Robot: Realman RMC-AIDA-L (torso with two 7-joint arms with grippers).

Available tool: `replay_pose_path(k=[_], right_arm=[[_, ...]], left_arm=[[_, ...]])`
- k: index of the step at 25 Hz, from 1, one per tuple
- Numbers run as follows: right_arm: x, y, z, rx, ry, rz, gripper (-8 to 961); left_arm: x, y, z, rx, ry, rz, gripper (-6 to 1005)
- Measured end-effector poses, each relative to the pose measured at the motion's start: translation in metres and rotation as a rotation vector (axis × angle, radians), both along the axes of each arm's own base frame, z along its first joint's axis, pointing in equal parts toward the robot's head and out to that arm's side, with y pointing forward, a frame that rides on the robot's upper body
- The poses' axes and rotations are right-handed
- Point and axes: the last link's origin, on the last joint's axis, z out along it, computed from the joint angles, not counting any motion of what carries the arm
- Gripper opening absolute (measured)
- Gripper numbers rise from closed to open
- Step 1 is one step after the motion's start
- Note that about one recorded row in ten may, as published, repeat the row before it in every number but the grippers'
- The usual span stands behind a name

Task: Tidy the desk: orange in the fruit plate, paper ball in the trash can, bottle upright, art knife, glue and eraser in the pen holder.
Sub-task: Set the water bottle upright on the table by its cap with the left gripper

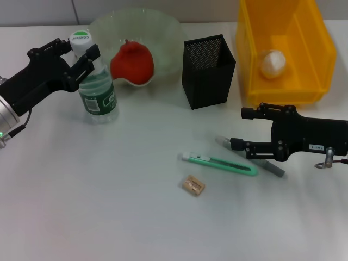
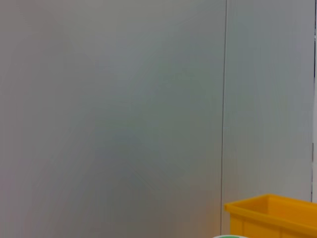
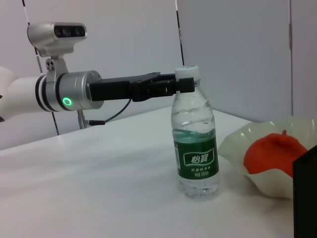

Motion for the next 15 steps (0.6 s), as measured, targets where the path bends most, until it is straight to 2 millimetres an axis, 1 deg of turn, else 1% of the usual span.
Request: replay_pose_path(k=[15], right_arm=[[-0.0002,0.0001,0.0000,-0.002,0.002,-0.004,811]], left_arm=[[-0.0012,-0.0028,-0.0041,0.003,0.012,-0.007,570]])
